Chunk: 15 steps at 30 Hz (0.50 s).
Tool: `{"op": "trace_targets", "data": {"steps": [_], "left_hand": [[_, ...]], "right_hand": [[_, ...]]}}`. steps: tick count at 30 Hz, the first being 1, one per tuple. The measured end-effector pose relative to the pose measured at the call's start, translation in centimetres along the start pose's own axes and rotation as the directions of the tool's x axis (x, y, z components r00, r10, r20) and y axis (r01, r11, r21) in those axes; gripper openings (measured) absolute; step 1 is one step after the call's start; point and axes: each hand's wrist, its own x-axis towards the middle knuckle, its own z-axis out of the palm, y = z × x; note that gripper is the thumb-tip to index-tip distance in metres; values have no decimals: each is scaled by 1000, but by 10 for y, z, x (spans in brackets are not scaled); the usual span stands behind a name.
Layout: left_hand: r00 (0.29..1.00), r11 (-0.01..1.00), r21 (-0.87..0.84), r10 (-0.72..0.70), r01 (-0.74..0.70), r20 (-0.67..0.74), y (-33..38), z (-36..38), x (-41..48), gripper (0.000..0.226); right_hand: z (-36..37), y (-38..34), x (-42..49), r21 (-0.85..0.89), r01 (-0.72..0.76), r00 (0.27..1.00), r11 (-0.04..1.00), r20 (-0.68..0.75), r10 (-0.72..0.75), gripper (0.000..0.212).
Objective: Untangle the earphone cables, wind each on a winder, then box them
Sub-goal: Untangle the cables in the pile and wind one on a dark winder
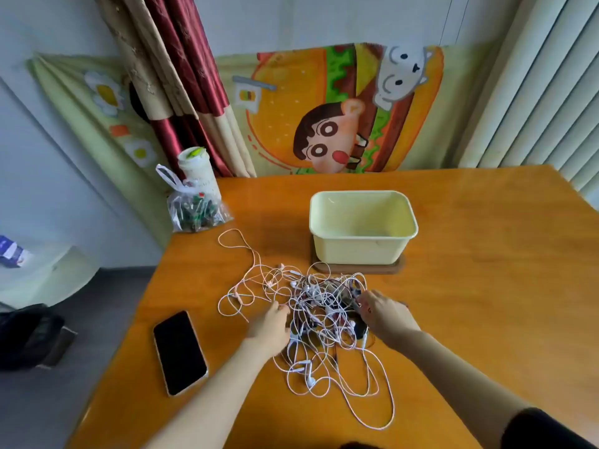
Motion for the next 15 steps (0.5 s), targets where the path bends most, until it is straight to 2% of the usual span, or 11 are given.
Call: {"op": "trace_targets", "data": {"steps": [2,5,7,12,15], "left_hand": [[996,999,-35,-2,5,85,0,13,0,57],[981,1000,0,15,-15,191,0,29,-7,60],[975,1000,1,4,-5,221,-1,36,-7,60],[979,999,17,34,-38,199,-4,36,-7,50],[998,999,13,42,-43,44,4,22,-7,27]], "right_hand": [[14,-7,1,15,-4,993,1000,119,2,38],[32,-17,1,60,-63,954,996,296,43,56],[39,-17,5,96,-102,940,990,334,64,56],[38,-20,7,178,-116,957,977,285,61,38],[31,-17,7,216,-72,980,974,198,28,23]]}}
